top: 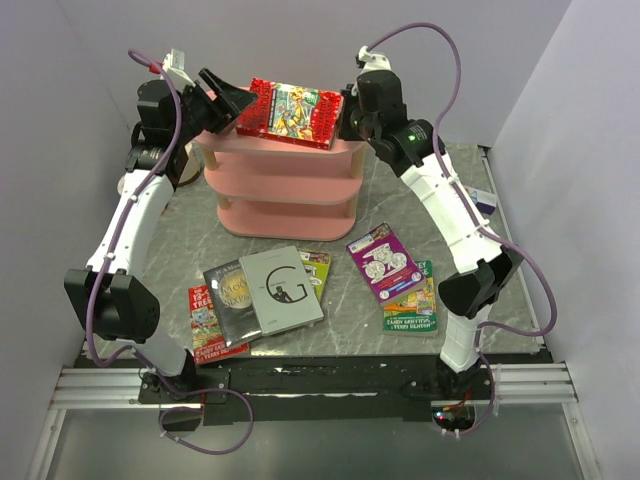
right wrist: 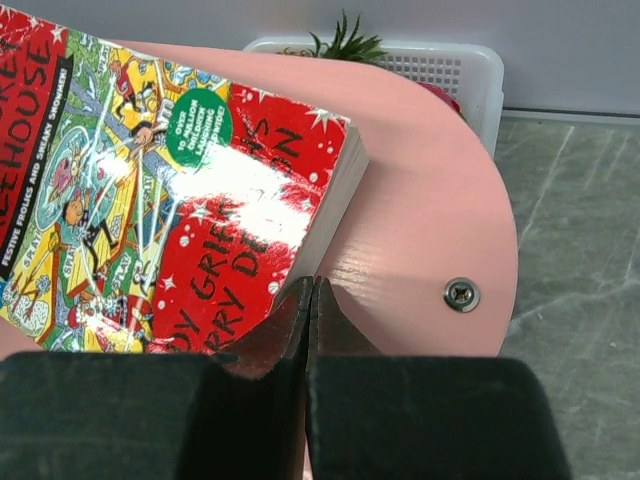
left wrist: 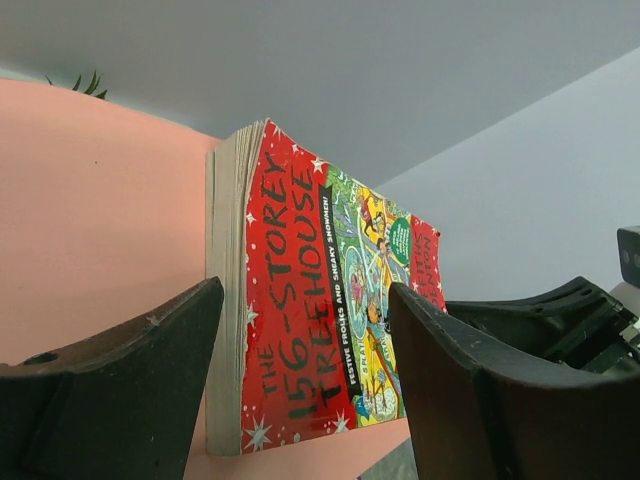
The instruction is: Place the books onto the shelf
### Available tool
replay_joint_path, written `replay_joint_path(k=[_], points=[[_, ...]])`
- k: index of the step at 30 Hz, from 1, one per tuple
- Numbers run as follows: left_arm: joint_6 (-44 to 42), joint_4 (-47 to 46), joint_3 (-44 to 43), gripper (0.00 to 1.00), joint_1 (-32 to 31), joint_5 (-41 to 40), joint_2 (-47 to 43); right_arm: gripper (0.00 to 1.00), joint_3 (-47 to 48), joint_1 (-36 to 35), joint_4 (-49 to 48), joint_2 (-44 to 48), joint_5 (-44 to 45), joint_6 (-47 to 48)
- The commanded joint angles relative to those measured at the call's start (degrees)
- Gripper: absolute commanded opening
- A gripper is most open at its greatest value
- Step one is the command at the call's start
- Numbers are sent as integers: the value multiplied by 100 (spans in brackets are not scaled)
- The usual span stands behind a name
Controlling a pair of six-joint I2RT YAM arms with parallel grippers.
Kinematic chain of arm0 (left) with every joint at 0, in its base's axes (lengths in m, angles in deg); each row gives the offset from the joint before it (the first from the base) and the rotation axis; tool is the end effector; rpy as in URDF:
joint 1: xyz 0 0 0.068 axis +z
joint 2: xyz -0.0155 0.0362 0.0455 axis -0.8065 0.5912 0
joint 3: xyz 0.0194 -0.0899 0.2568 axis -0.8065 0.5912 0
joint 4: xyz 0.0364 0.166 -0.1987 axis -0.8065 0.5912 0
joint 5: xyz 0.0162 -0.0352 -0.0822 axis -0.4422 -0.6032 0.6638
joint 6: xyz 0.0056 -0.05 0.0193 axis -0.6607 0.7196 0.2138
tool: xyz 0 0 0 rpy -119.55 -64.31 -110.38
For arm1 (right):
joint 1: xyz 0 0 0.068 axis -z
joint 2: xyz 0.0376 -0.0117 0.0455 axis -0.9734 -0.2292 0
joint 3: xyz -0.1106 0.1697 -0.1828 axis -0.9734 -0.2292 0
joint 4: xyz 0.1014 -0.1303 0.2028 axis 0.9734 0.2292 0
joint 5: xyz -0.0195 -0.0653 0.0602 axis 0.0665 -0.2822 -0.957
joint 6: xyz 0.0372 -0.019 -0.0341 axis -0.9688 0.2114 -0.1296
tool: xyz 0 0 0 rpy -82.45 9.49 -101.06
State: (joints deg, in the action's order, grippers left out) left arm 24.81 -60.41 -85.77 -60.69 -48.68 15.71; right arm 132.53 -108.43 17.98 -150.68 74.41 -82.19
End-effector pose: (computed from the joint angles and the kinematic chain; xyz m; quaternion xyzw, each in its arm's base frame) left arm 0.3723 -0.0603 0.4535 -0.1123 0.7044 -0.4571 0.5313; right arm 0.3484 0.2071 0.4762 -0.0494 0.8122 0.1661 0.5571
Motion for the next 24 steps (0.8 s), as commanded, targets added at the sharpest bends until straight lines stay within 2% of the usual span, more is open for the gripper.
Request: replay_joint_path(k=[1,15,22,24], points=[[1,35,77,74,-27,25,-198,0,232,153,-175,-53,-296,-161],[36,-44,534,74,0,-186,-708,0,451,224,-342,-335,-780,-311],[-183,437,227,80,114,-545,-752,0,242,364,-377,-107,-569,-390],[-210,657,95,83,227,-1001,-804,4,83,461,-430,130,-473,-469]])
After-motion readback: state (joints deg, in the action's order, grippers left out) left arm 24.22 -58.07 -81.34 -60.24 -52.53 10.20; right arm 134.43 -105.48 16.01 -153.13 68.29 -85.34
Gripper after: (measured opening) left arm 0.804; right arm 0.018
